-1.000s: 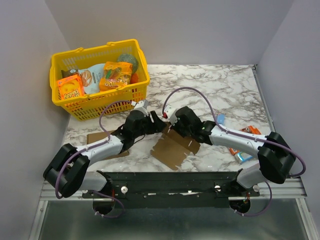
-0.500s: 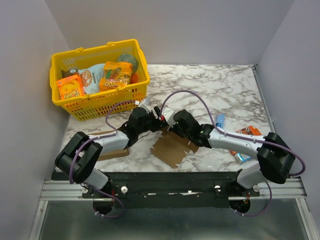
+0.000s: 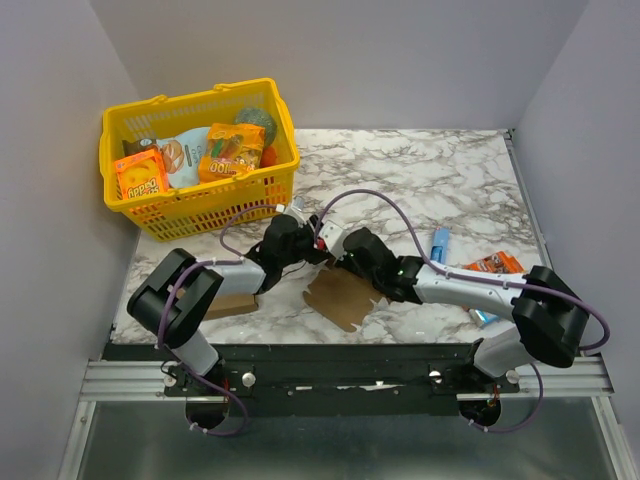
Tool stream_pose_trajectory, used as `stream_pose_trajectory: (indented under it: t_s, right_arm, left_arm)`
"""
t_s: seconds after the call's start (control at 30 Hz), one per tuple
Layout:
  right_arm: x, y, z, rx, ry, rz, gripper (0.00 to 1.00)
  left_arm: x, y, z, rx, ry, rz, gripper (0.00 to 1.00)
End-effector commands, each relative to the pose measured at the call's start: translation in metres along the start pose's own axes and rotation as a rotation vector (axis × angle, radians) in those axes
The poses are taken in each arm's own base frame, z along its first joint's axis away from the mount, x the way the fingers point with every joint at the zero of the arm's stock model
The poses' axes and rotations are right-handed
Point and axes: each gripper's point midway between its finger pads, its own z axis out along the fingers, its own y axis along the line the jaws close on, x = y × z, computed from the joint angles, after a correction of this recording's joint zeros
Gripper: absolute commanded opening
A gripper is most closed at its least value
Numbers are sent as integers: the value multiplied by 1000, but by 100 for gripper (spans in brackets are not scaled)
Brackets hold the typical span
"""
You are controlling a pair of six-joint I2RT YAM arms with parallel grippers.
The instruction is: Fold the paper box
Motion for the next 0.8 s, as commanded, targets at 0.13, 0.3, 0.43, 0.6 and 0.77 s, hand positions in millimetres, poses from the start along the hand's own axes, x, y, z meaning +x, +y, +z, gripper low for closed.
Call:
stream_pose_trajectory:
  t_s: [0.13, 0.3, 0.43, 0.6, 0.77]
  right_arm:
    - [-8, 0, -1, 70, -41, -62, 1]
    - [-8, 5, -1, 74, -47, -96, 1]
    - [-9, 9, -1, 82, -45, -125, 1]
    - [-7, 12, 0, 89, -38, -144, 1]
    - [-10, 12, -3, 92, -48, -143, 7]
  left_arm:
    - [-6, -15, 7, 69, -6, -22, 49]
    - [-8, -15, 9, 72, -14, -35, 43]
    - [-9, -15, 12, 79, -15, -50, 41]
    - [-8, -13, 14, 80, -10, -58, 33]
    - [-13, -15, 13, 105, -32, -93, 15]
